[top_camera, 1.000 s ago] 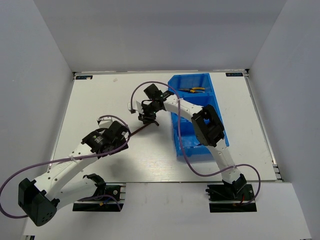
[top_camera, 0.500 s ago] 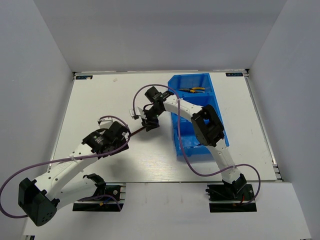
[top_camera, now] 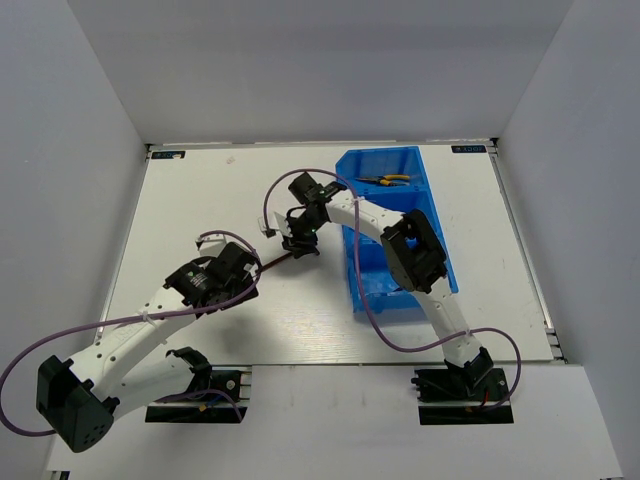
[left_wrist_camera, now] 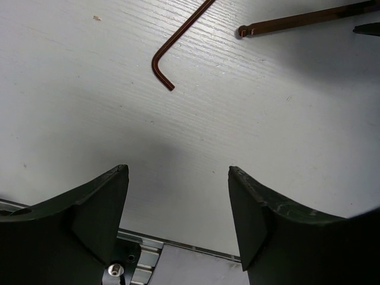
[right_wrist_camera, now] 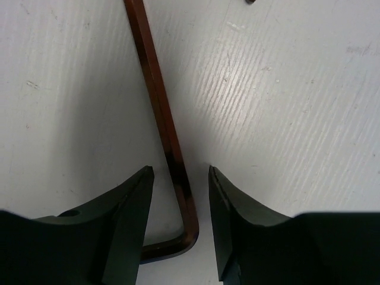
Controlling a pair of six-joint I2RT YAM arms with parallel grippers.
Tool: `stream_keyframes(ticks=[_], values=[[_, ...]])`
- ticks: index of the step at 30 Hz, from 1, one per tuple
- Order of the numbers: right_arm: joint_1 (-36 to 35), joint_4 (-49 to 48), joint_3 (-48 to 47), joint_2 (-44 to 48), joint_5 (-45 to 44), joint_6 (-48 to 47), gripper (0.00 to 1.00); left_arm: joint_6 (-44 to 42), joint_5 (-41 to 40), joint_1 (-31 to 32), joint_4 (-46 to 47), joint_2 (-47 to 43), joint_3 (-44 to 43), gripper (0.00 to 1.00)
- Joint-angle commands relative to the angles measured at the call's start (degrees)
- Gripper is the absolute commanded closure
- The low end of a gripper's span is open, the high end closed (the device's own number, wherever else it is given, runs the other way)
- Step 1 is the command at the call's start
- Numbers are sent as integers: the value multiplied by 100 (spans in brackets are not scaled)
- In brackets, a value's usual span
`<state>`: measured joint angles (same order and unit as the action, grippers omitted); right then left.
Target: Sort the tools into containers
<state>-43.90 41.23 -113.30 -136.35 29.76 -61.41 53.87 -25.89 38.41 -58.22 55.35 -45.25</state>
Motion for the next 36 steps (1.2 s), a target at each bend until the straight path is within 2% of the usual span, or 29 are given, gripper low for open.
stream_keyframes(ticks=[1,8,13,16,20,26,32,36], values=[[-5,531,-210,-198,-120,-247,52,27,-30,-18,30,-42,7,22],[-48,2334,-185,-243,127,-995,77,27,-30,-18,91,-42,131,22],[-49,2118,632,47,-22,-689,99,27,23,-18,214,-95,307,22],[-57,1600,678,162,-110,195,100,27,23,-18,276,-95,368,22],[-75,1546,326,240,-93,857,100,-25,23,-18,276,-95,421,22],[-101,1449,-368,680,556,1824,100,-78,-153,-18,276,-95,473,22],[-49,1492,-465,1128,724,2142,100,-78,-153,-18,276,-156,474,23],[30,1748,-46,1690,471,1826,100,-78,-214,-18,276,-156,412,24]])
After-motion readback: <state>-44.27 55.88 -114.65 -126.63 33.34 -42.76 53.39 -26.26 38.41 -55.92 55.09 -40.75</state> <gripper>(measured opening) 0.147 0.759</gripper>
